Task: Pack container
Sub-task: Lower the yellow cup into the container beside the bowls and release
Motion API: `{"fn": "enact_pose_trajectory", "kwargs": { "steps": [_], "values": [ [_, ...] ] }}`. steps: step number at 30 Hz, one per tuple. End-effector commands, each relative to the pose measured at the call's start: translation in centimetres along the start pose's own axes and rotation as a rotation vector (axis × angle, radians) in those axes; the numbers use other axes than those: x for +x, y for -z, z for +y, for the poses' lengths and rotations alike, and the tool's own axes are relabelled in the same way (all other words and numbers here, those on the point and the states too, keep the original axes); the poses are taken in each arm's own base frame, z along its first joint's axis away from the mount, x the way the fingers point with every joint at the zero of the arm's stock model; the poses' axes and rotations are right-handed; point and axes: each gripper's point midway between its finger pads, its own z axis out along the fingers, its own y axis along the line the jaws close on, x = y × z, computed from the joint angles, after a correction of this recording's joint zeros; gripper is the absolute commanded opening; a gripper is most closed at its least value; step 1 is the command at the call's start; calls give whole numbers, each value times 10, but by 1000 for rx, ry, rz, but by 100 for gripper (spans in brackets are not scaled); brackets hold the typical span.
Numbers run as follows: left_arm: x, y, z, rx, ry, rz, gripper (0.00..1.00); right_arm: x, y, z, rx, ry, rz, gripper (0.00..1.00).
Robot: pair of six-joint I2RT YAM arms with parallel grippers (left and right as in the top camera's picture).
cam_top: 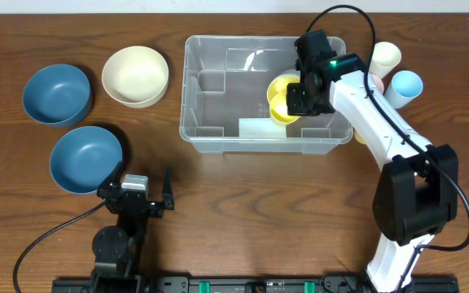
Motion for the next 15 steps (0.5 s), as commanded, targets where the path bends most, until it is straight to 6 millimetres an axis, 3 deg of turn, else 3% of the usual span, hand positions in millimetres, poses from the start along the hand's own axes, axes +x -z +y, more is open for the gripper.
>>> {"fn": "enact_pose_trajectory", "kwargs": {
  "steps": [1, 10, 15],
  "values": [
    [16, -1, 2, -13, -10, 49, 98, -16, 12, -3, 1, -15, -43, 1],
    [16, -1, 2, -13, -10, 49, 98, -42, 60, 6, -18, 24, -108, 1],
    [16, -1, 2, -13, -10, 49, 98, -40, 74, 9, -19, 44, -96, 1]
  ]
}}
